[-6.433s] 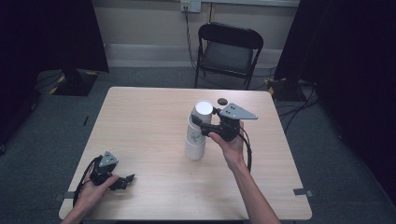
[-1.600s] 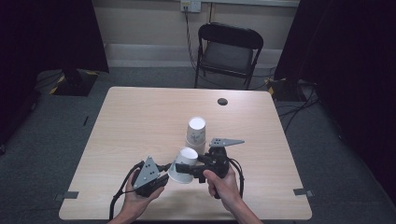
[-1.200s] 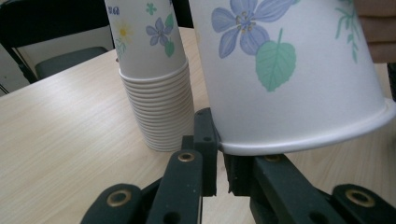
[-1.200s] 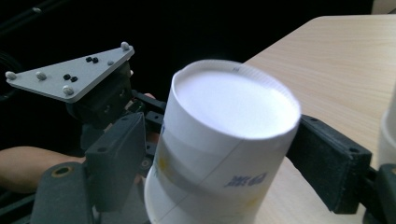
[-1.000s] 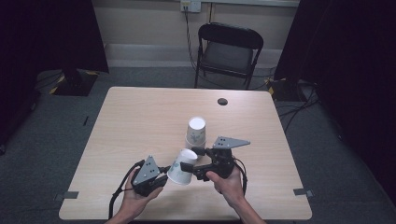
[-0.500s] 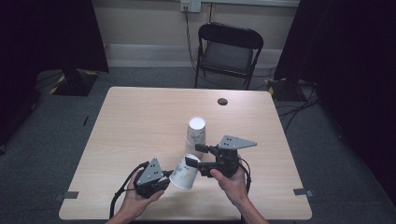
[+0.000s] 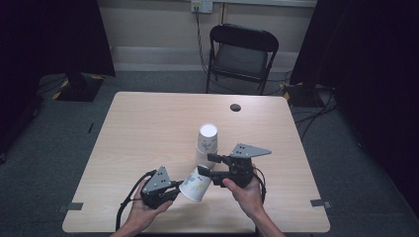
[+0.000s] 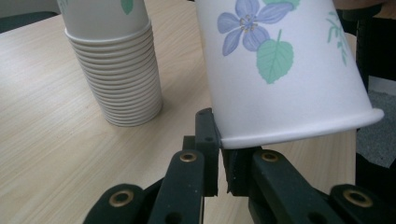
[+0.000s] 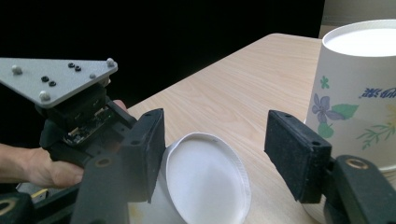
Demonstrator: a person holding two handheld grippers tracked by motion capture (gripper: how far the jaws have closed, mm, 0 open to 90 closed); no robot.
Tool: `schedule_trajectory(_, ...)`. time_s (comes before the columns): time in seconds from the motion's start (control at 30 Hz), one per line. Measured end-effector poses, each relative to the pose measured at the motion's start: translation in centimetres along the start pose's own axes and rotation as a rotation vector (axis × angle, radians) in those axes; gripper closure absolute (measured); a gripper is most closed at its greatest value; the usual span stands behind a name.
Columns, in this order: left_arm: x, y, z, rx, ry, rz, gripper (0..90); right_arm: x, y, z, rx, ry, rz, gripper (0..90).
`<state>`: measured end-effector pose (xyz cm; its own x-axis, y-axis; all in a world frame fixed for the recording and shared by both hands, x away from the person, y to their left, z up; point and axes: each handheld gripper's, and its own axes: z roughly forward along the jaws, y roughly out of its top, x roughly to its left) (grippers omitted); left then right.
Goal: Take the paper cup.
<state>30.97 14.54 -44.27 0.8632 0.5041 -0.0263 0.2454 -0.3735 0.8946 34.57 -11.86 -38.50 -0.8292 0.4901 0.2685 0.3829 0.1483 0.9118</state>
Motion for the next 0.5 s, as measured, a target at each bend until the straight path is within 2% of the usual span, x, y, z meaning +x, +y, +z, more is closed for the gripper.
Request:
schedule_trajectory(0.13,0.2,-0.1,0.0,-0.001,-0.011,-0.008,85.9,-0.1,-0.2,0.2,0.014,-0.007,-0.006,39.6)
schedule_trajectory(0.17,0.5,-0.1,-0.2,-0.018,-0.022,-0.035,86.3,-0.1,-0.4,0.3,0.027,-0.024,-0.016,44.3)
schedule_trajectory(0.2,0.5,-0.1,-0.2,-0.018,-0.022,-0.035,86.6,-0.1,-0.4,0.3,0.027,-0.024,-0.016,44.3)
schedule_trajectory(0.23,0.9,0.1,-0.4,-0.023,-0.019,-0.041,86.6,-0.3,-0.7,0.4,0.053,-0.055,-0.029,43.5)
schedule_trajectory(0.27,0.9,0.1,-0.4,-0.023,-0.019,-0.041,86.8,-0.3,-0.7,0.4,0.053,-0.055,-0.029,43.5)
schedule_trajectory(0.3,1.4,0.1,-0.4,-0.024,-0.012,-0.056,87.3,-0.7,-1.0,0.3,0.006,0.029,0.058,40.6)
schedule_trajectory(0.33,1.4,0.1,-0.4,-0.024,-0.012,-0.056,87.3,-0.7,-1.0,0.3,0.006,0.029,0.058,40.6)
schedule_trajectory(0.37,1.6,0.1,-0.1,-0.018,-0.019,-0.074,87.4,-0.2,-0.6,0.5,0.018,-0.006,0.02,39.1)
schedule_trajectory(0.4,1.6,0.1,-0.1,-0.018,-0.019,-0.074,87.4,-0.2,-0.6,0.5,0.018,-0.006,0.02,39.1)
schedule_trajectory(0.43,1.7,0.1,-0.1,-0.008,-0.018,-0.066,87.4,0.2,-0.3,0.6,0.032,-0.034,-0.022,37.9)
schedule_trajectory(0.47,1.7,0.1,-0.1,0.0,-0.022,-0.067,87.4,0.4,-0.2,0.6,0.037,-0.034,-0.046,37.3)
schedule_trajectory(0.5,1.9,0.0,0.0,0.02,-0.021,-0.067,87.4,0.5,-0.2,0.5,0.049,-0.045,-0.095,36.5)
